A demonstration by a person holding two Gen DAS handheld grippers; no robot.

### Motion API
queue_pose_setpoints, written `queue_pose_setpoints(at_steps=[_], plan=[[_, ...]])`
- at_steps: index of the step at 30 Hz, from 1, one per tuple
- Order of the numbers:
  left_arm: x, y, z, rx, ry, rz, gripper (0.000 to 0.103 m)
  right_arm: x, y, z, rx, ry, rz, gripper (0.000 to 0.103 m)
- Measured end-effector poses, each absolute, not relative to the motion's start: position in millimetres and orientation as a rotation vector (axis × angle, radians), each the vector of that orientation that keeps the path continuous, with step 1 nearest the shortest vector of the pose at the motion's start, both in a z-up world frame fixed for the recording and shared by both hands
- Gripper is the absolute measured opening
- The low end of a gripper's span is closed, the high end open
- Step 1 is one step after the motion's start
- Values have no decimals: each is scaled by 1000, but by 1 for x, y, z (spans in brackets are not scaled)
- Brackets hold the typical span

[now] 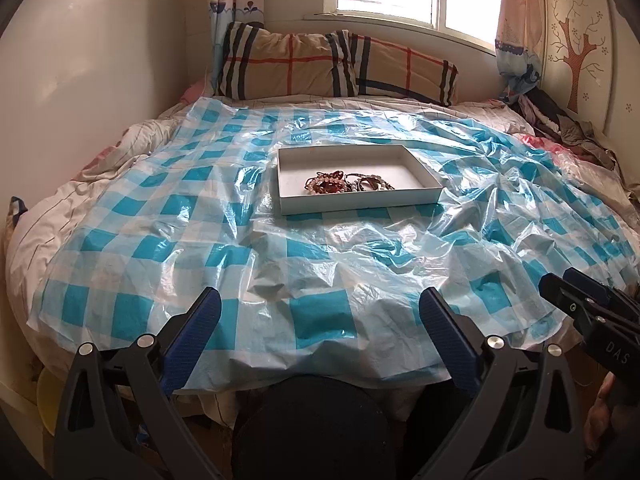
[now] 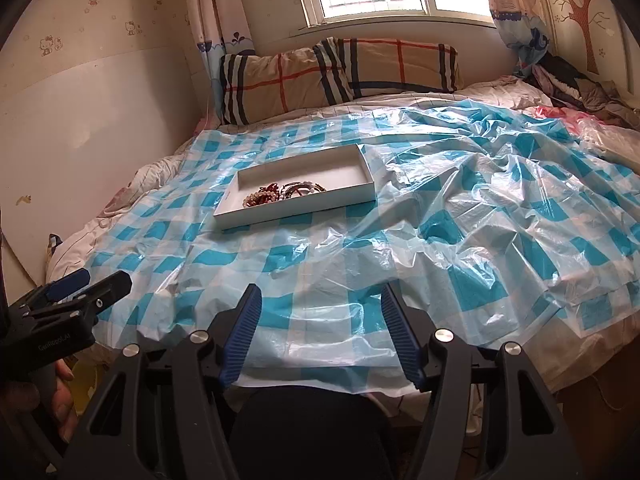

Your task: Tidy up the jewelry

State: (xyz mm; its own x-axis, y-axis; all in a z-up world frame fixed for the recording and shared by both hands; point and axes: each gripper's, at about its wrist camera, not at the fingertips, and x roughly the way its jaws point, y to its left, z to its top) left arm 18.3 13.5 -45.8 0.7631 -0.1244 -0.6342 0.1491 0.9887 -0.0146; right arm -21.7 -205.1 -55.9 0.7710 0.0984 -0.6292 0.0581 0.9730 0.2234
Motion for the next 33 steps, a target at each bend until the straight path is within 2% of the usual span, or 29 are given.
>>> queue_pose_setpoints(at_steps=[6, 13, 33], plan=[[2, 15, -57, 33, 683, -160, 95, -37, -194, -65, 223, 672, 11, 60], [-6, 15, -72, 34, 700, -175, 95, -50, -196, -70, 226, 639, -32, 67], [-10, 13, -76, 41, 687, -177, 95, -45, -181, -77, 144, 678, -30, 76]])
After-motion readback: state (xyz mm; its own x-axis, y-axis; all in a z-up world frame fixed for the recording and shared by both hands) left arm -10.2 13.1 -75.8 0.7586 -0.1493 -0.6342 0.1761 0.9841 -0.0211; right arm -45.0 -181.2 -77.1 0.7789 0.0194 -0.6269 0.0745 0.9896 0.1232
